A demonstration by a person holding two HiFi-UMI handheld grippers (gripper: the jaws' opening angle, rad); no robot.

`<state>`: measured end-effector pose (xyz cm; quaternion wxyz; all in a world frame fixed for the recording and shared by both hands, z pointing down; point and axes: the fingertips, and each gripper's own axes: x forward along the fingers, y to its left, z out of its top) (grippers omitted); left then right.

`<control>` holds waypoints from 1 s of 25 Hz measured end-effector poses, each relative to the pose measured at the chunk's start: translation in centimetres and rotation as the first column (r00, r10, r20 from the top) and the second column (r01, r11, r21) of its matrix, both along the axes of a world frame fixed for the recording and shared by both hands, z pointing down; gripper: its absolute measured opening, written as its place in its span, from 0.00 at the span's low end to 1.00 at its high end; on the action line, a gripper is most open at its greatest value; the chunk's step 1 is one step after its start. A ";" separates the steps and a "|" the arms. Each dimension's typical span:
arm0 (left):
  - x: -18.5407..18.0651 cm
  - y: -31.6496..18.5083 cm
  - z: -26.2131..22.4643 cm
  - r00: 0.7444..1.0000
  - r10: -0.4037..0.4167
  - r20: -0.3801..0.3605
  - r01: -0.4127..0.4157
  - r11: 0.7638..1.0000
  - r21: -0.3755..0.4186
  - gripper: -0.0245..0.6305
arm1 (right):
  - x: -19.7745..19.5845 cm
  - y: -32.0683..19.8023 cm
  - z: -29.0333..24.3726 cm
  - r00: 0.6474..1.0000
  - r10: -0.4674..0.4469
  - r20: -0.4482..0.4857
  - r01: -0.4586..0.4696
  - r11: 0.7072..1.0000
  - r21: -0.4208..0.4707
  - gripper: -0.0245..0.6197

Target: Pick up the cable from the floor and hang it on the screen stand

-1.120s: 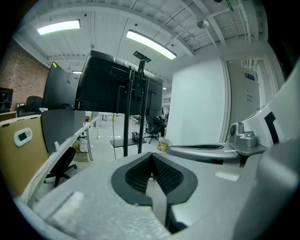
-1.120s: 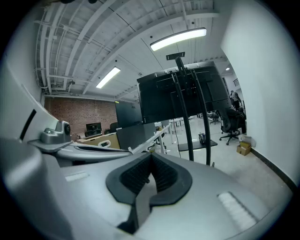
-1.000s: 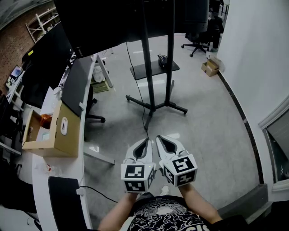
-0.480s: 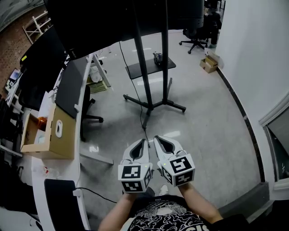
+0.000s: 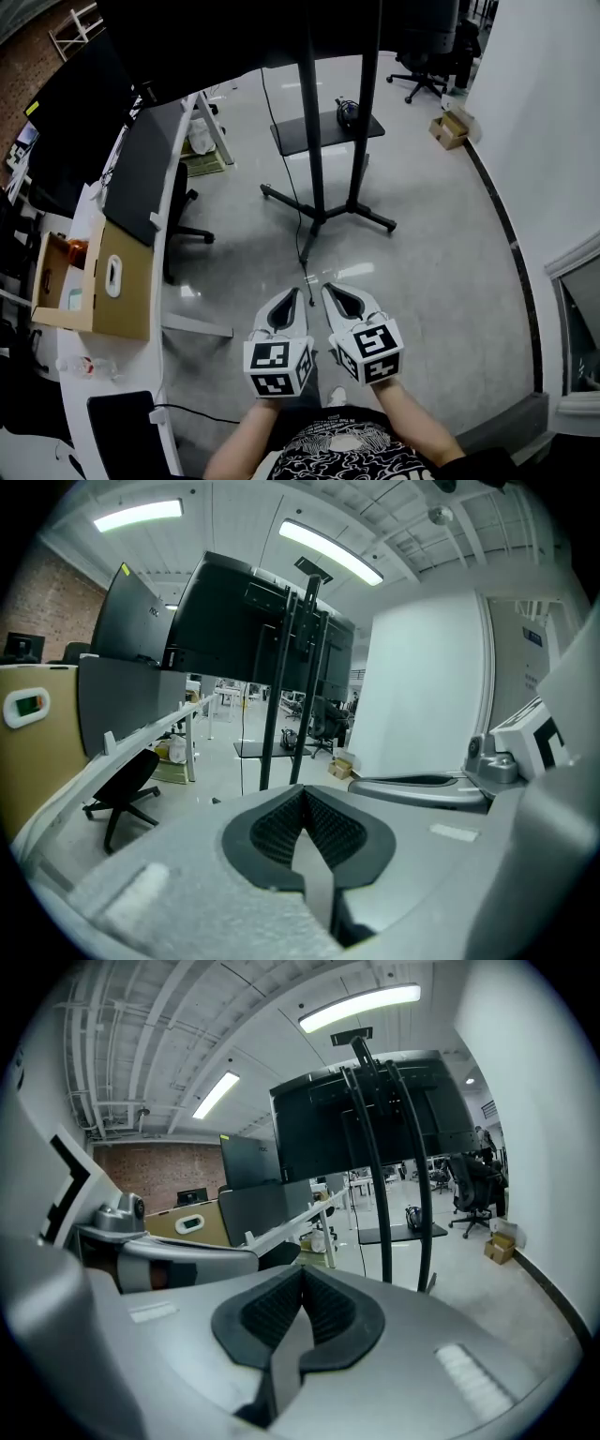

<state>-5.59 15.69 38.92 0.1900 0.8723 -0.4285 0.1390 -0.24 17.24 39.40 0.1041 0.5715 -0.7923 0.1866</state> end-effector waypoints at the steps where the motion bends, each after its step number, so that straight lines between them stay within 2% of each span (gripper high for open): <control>1: -0.2 -1.3 0.5 1.000 -0.006 -0.002 0.006 1.000 -0.007 0.02 | -0.2 -1.1 0.6 1.000 -0.007 -0.007 0.007 1.000 -0.009 0.04; 8: -2.3 -11.0 5.1 0.999 -0.045 -0.013 0.044 0.997 -0.062 0.02 | -1.6 -9.9 6.3 0.998 -0.041 -0.044 0.036 0.994 -0.103 0.04; 11: -3.4 -14.3 7.5 0.998 -0.062 -0.022 0.059 0.992 -0.110 0.02 | -1.9 -12.9 9.4 0.996 -0.053 -0.065 0.042 0.985 -0.165 0.04; 15: -4.3 -17.8 11.2 0.998 -0.055 -0.033 0.049 0.984 -0.169 0.02 | -2.0 -16.0 15.1 0.994 -0.062 -0.086 0.038 0.964 -0.262 0.04; 20: -3.8 -21.1 17.0 0.995 -0.014 -0.098 -0.007 0.978 -0.207 0.03 | -2.0 -18.4 23.7 0.990 -0.088 -0.111 0.040 0.927 -0.372 0.05; 23: -3.7 -22.2 21.3 0.996 -0.012 -0.088 -0.009 0.973 -0.231 0.03 | -2.3 -19.3 28.7 0.990 -0.098 -0.097 0.049 0.905 -0.422 0.06; 25: -4.0 -22.9 23.8 0.993 -0.031 -0.115 0.004 0.974 -0.227 0.03 | -2.6 -19.7 32.1 0.987 -0.121 -0.106 0.061 0.893 -0.446 0.07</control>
